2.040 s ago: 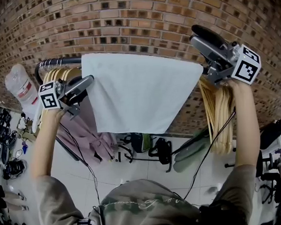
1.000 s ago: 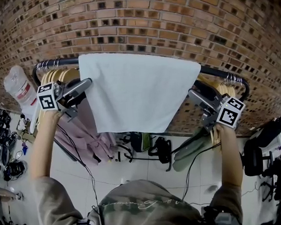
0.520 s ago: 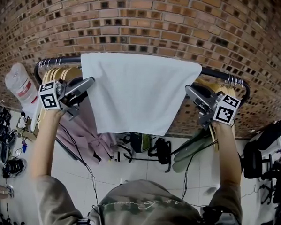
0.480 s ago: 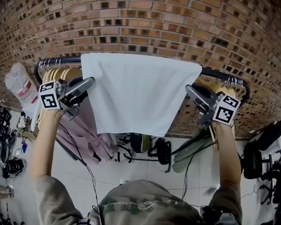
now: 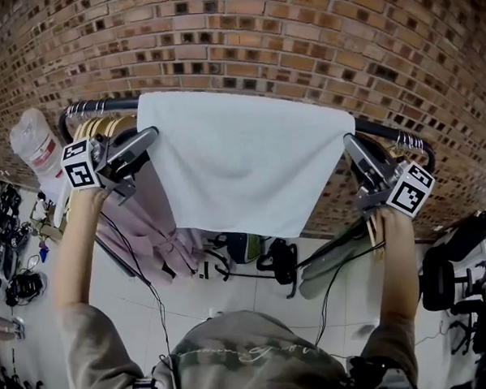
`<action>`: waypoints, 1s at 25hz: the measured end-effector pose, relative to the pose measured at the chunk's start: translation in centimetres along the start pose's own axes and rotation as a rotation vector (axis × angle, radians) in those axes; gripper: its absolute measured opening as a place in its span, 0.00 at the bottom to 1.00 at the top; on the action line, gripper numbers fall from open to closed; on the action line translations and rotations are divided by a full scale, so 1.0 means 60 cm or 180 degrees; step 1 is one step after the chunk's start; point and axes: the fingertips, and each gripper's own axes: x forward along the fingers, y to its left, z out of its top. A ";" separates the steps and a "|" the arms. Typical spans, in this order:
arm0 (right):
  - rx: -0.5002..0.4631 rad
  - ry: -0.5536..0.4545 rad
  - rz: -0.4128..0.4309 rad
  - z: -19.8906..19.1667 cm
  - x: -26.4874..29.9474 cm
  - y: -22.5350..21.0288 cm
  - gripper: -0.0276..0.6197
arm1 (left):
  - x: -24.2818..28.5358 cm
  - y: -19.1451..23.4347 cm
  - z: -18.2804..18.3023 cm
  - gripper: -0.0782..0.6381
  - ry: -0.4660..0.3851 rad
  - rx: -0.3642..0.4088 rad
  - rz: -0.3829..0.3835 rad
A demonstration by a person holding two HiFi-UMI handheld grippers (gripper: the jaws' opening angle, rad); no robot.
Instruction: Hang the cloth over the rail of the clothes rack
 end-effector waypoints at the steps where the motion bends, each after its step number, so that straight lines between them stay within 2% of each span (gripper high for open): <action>1: -0.0004 -0.0030 0.0002 0.007 -0.004 -0.001 0.07 | 0.001 0.000 0.005 0.14 -0.0051 0.0014 -0.0005; 4: 0.0003 -0.0056 0.0031 0.009 -0.006 0.000 0.07 | 0.002 0.007 -0.001 0.14 -0.0089 0.0048 0.0035; 7: 0.0155 -0.0077 0.0082 -0.009 -0.001 0.001 0.07 | -0.006 0.018 -0.019 0.14 -0.0013 0.0052 0.0145; 11: 0.0219 -0.0022 -0.0020 -0.025 -0.005 -0.010 0.08 | -0.013 0.023 -0.021 0.14 0.0024 0.0120 0.0286; 12: 0.0214 0.0004 -0.0043 -0.028 -0.005 -0.011 0.08 | -0.014 0.023 -0.020 0.16 0.0047 0.0142 0.0311; 13: 0.0213 0.0022 -0.0036 -0.031 -0.006 -0.010 0.13 | -0.014 0.022 -0.021 0.22 0.0078 0.0165 0.0338; 14: 0.0207 0.0035 0.0005 -0.033 -0.006 -0.006 0.23 | -0.014 0.022 -0.022 0.26 0.0114 0.0192 0.0373; 17: 0.0130 0.0101 0.0128 -0.045 -0.006 0.015 0.24 | -0.020 0.023 -0.030 0.36 0.0201 0.0252 0.0495; 22: 0.0078 0.0148 0.0072 -0.054 -0.004 0.022 0.24 | -0.040 0.024 -0.032 0.39 0.0196 0.0195 0.0544; 24: 0.0083 0.0160 0.0105 -0.055 -0.006 0.027 0.27 | -0.045 0.017 -0.035 0.47 0.0206 0.0182 0.0500; 25: 0.0095 0.0162 0.0115 -0.055 -0.008 0.029 0.27 | -0.048 0.013 -0.037 0.47 0.0206 0.0177 0.0482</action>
